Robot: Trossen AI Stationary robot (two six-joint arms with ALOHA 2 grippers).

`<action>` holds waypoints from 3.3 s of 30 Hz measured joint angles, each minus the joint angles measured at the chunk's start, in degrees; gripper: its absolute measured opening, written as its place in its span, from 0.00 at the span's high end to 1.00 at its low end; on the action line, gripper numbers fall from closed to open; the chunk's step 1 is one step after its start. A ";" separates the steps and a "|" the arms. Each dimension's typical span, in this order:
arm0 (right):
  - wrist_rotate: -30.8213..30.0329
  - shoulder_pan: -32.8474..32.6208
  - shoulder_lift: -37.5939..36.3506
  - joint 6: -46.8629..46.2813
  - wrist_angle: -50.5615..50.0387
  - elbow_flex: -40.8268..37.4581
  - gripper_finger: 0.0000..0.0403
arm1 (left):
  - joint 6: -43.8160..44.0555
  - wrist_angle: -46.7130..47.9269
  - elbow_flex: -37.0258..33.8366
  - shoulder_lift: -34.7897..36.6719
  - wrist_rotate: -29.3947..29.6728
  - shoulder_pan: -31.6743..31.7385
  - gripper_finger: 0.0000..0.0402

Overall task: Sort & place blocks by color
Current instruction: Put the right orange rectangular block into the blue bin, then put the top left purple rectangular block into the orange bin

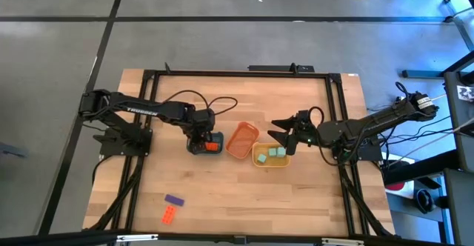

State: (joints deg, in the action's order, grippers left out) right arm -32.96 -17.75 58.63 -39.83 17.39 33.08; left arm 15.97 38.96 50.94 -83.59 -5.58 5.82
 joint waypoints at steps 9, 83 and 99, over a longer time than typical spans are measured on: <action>0.00 0.00 0.00 0.02 0.00 0.02 0.20 | 0.09 0.00 0.00 0.05 -2.21 0.02 0.57; 0.16 0.00 0.02 16.15 7.95 0.07 0.20 | -1.14 16.88 10.12 30.28 4.25 24.95 0.56; 0.01 0.00 0.02 16.31 7.28 0.00 0.20 | -37.04 25.69 7.63 1.20 4.70 33.85 0.56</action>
State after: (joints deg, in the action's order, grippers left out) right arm -32.95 -17.75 58.65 -23.52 24.67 33.08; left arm -21.07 64.65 58.57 -82.39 -0.89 39.67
